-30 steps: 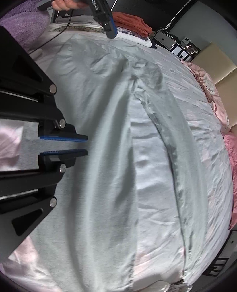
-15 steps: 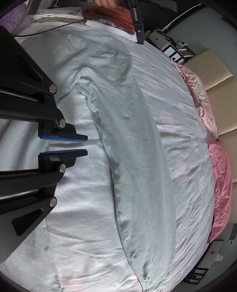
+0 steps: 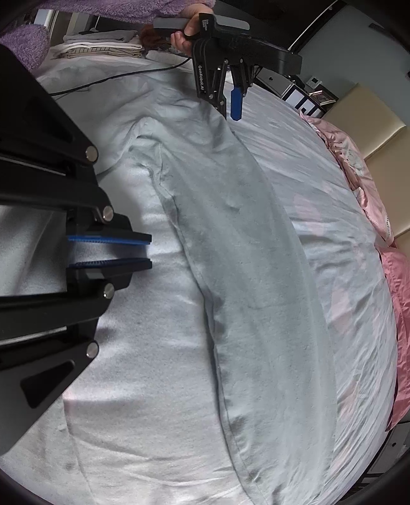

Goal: Fold clothes

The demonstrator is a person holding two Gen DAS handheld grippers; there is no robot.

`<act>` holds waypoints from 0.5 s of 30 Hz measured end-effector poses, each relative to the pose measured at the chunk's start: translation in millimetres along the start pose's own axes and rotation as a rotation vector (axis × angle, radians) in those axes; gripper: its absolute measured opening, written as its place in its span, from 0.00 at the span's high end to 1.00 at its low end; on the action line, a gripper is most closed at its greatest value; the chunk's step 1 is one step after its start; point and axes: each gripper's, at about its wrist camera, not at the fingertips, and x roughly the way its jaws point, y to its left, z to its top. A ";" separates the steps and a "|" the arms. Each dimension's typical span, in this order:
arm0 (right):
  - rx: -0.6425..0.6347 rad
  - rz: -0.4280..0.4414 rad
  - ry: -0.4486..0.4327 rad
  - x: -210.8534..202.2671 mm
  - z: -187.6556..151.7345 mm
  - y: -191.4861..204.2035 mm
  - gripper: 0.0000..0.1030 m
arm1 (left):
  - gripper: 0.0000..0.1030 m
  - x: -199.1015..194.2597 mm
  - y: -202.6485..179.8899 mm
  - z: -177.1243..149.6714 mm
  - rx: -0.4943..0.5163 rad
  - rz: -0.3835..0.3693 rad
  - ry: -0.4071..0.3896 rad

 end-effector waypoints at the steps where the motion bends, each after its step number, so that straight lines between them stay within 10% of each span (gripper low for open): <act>1: 0.010 0.009 0.003 -0.1 0.0 -1.2 0.90 | 0.62 1.1 -0.6 0.5 -0.001 0.001 0.005; 4: 0.032 0.026 0.013 -0.2 -0.3 -4.2 0.90 | 0.63 4.7 -4.8 3.3 -0.013 0.004 0.024; 8: 0.038 0.026 0.016 -1.3 2.5 -3.2 0.90 | 0.96 5.1 -23.1 6.4 -0.008 0.049 0.032; 15: 0.043 0.022 0.017 -4.6 0.2 -4.3 0.91 | 0.99 -8.3 4.3 25.7 -0.167 0.175 -0.016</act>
